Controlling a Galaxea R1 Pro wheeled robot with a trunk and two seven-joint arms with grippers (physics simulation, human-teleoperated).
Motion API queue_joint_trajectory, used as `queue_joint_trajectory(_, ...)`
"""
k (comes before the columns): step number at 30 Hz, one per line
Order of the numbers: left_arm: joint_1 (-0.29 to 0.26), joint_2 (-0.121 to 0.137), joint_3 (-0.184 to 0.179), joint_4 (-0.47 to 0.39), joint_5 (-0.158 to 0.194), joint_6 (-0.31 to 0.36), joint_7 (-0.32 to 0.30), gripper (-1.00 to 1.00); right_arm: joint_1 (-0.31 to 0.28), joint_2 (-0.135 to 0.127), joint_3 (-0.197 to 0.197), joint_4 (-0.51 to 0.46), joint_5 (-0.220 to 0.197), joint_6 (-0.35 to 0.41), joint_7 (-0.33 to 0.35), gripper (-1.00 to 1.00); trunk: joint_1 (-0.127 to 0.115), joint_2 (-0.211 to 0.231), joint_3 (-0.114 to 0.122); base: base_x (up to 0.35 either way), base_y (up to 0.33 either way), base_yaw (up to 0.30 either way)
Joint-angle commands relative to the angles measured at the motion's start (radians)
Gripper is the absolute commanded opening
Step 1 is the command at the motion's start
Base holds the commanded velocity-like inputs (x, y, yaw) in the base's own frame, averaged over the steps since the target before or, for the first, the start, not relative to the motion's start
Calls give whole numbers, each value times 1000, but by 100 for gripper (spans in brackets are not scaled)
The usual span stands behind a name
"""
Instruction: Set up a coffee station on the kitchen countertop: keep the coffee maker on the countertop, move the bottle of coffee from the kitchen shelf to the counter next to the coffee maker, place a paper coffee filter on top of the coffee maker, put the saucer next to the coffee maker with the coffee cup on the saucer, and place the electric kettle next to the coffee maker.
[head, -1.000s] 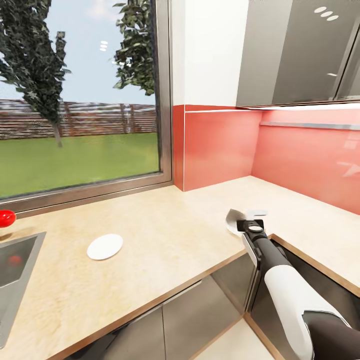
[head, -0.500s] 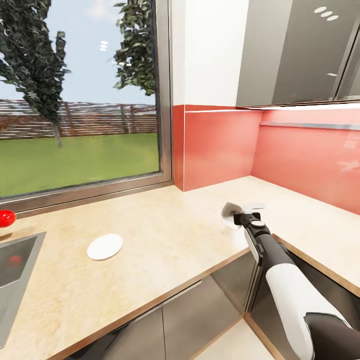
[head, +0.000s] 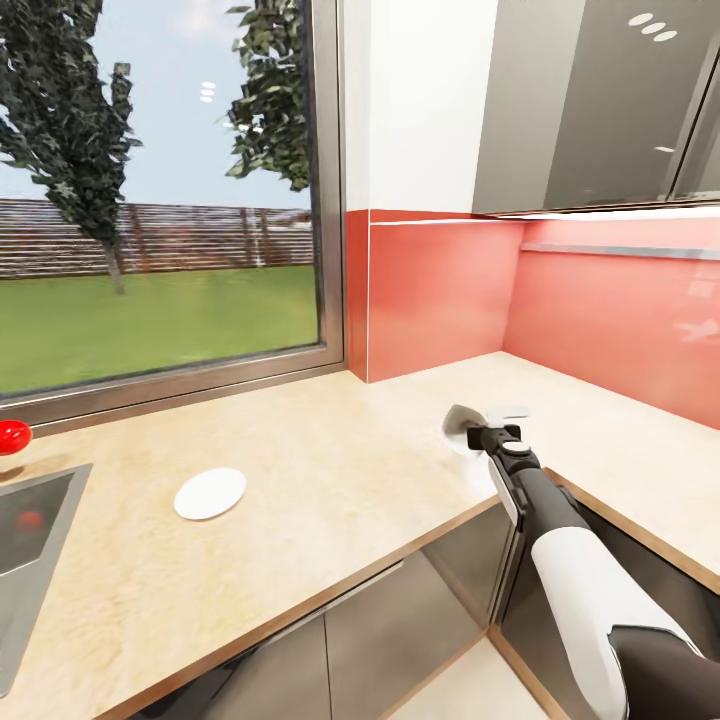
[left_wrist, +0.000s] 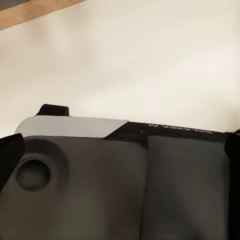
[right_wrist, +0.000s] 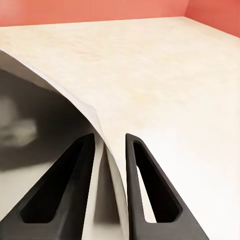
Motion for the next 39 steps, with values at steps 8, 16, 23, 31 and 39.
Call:
queue_joint_trajectory(8, 0, -1, 2, -2, 8, -1, 0, 100, -1, 1, 0, -3, 8, 8, 1, -100, 0, -1, -1, 0, 0, 55)
queue_joint_trajectory(16, 0, -1, 3, -2, 8, -1, 0, 100, 0, 1, 0, -3, 8, 8, 1, -100, 0, -1, -1, -36, -24, 196)
queue_joint_trajectory(23, 0, -1, 2, -3, 8, -3, 0, 100, 0, 1, 0, -5, 8, 7, 1, -100, 0, -1, -1, -141, -115, 52)
queue_joint_trajectory(31, 0, -1, 4, -3, 8, -4, 0, 100, 18, 1, 0, -91, 8, 12, 65, -100, 0, -1, -1, -26, -22, 210)
queue_joint_trajectory(39, 0, 3, 12, -3, 8, -5, 0, 100, 129, 2, 1, -352, 6, 115, 93, -100, 0, -1, -1, -1, -1, 269)
